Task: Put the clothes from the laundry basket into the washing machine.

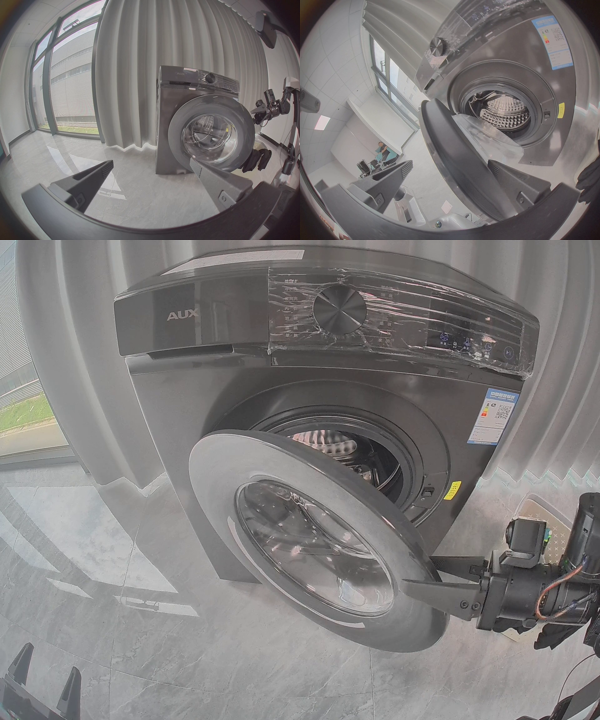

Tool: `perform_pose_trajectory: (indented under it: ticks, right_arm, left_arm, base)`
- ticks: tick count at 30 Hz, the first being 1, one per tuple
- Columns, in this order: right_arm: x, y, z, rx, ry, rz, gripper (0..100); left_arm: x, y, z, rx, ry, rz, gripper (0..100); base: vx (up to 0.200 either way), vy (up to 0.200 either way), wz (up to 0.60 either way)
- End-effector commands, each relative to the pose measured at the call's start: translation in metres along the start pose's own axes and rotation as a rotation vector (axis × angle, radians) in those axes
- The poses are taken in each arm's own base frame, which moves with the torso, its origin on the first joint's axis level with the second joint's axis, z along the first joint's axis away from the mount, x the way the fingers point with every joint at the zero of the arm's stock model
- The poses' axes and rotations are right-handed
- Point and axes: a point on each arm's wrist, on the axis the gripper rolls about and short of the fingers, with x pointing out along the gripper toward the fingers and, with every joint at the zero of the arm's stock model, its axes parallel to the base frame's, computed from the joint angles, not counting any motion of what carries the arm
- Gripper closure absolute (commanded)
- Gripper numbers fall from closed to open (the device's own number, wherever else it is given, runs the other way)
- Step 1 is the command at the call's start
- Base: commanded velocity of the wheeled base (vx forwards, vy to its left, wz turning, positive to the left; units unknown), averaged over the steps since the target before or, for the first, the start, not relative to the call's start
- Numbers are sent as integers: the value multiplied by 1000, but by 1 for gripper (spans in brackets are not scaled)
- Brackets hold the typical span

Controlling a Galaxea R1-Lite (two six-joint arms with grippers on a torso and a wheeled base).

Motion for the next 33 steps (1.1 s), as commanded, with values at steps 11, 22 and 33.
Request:
perform_pose_trajectory:
  ticks: [11, 22, 33]
  right_arm:
    - [-5, -6, 17, 23, -80, -40, 0]
    - [4, -22, 21, 40, -77, -98, 0]
    - [-6, -1, 1, 6, -15, -14, 0]
  left_arm:
    - [0, 0, -5, 0, 2, 1, 0]
    - [0, 0, -5, 0, 2, 1, 0]
    - [0, 0, -5, 0, 2, 1, 0]
  base:
    - [0, 0, 0]
    - [0, 0, 0]
    - [0, 0, 0]
